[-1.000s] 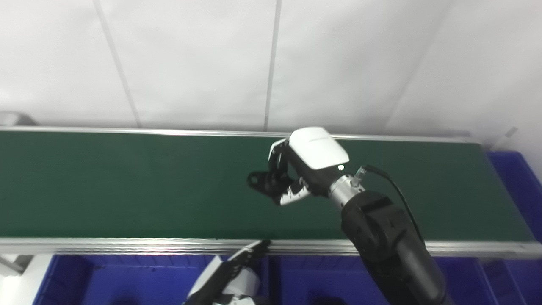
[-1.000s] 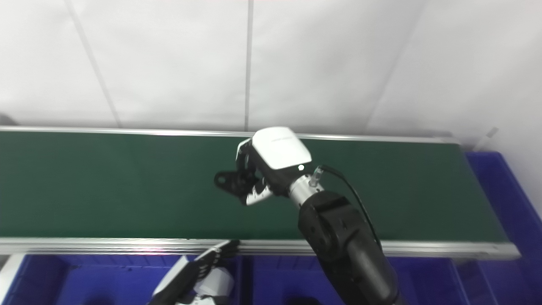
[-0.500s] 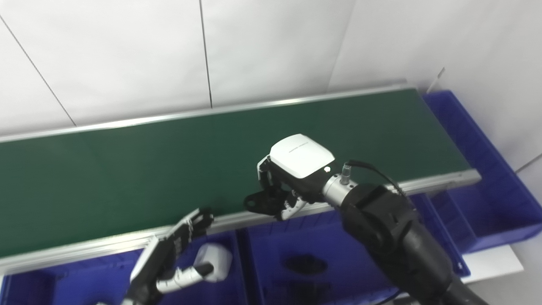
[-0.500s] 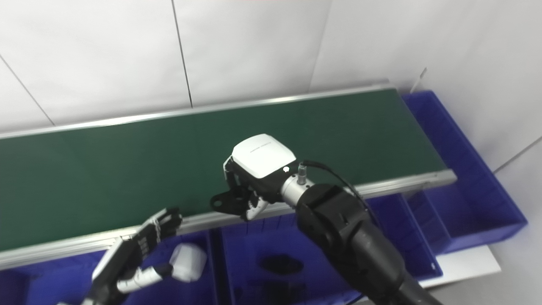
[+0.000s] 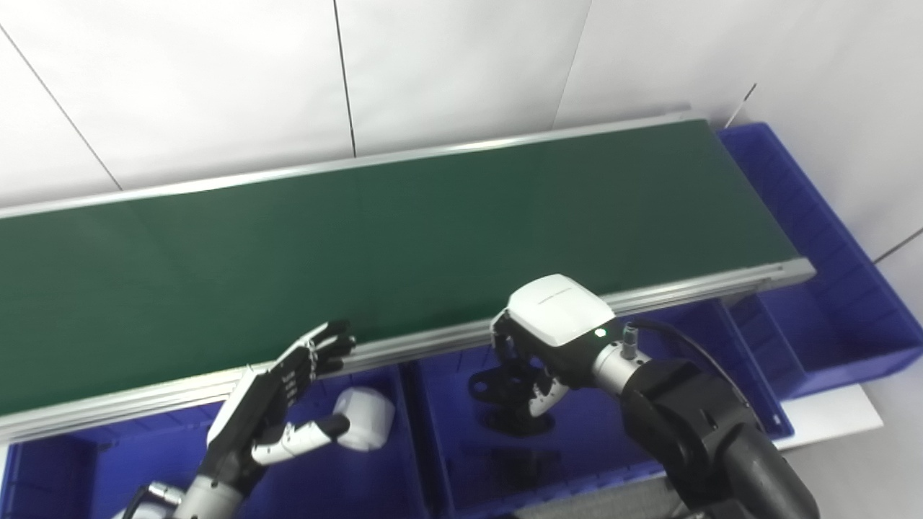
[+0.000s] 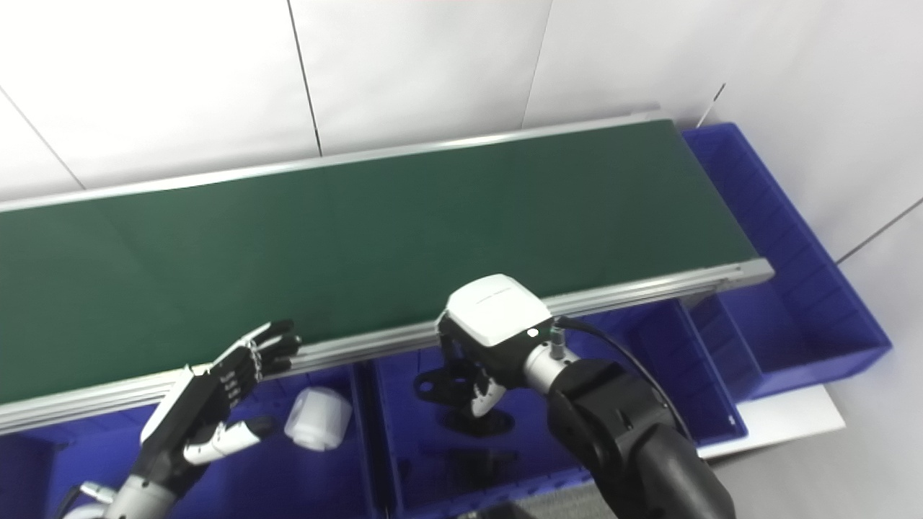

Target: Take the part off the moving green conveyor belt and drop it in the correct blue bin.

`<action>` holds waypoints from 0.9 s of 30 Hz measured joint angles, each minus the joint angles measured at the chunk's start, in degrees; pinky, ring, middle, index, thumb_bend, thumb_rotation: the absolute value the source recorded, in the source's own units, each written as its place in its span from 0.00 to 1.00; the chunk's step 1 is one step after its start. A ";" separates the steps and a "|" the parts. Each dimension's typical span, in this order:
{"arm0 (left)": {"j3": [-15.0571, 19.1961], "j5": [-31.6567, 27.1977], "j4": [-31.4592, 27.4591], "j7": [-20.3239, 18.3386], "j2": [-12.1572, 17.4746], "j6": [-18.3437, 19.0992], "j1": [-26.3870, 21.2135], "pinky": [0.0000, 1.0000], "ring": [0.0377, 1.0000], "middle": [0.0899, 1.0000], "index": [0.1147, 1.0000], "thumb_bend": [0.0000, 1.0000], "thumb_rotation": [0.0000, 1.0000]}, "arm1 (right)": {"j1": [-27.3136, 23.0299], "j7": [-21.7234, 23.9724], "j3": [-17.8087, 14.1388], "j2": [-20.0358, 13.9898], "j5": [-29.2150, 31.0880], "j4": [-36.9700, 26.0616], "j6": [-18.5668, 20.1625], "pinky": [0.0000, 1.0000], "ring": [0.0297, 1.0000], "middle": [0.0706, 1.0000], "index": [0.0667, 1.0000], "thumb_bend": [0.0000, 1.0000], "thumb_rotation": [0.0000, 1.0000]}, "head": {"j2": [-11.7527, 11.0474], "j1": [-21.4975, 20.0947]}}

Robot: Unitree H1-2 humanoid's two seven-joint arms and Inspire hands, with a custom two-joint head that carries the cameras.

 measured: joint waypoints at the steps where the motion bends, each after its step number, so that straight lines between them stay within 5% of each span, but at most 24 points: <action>1: -0.01 0.01 -0.07 0.01 -0.05 0.29 0.00 0.83 0.85 0.82 0.85 0.75 0.59 | 0.81 -0.20 0.01 0.22 -0.25 0.29 -0.05 0.17 0.22 0.43 0.45 0.52 0.01 | 0.00 0.00; 7: -0.04 0.03 -0.15 0.07 -0.13 0.75 0.08 0.83 0.85 0.82 0.86 0.74 0.58 | 2.75 -3.05 0.05 0.79 -3.71 2.14 -1.33 0.22 0.29 0.44 0.46 0.52 0.01 | 0.09 0.79; 8: -0.05 0.03 -0.18 0.09 -0.18 0.77 0.11 0.83 0.86 0.82 0.86 0.73 0.58 | 2.83 -4.04 0.02 0.79 -3.97 2.59 -1.76 0.34 0.42 0.54 0.61 0.65 0.35 | 0.09 0.97; 9: -0.12 0.02 -0.19 0.09 -0.24 0.79 0.13 0.83 0.86 0.82 0.86 0.73 0.58 | 2.86 -4.77 -0.07 0.79 -4.12 3.06 -2.35 0.42 0.49 0.60 0.67 0.71 0.48 | 0.09 1.05; 14: -0.24 0.03 -0.22 0.09 -0.43 0.84 0.20 0.84 0.86 0.82 0.86 0.73 0.58 | 3.17 -8.70 -0.83 0.78 -4.77 3.80 -3.28 0.50 0.59 0.70 0.77 0.86 0.67 | 0.09 1.41; 22: -0.31 0.00 -1.73 0.09 -0.95 2.12 0.70 0.86 0.86 0.82 0.86 0.74 0.56 | 3.16 -10.66 -1.38 0.79 -5.79 3.83 -3.47 0.63 0.73 0.81 0.85 0.97 0.80 | 0.00 1.93; 27: -0.33 0.02 -1.75 0.07 -1.25 2.52 0.71 0.85 0.86 0.83 0.86 0.74 0.57 | 3.10 -10.52 -1.40 0.84 -5.60 3.79 -3.48 0.62 0.72 0.80 0.84 0.99 0.82 | 0.00 2.02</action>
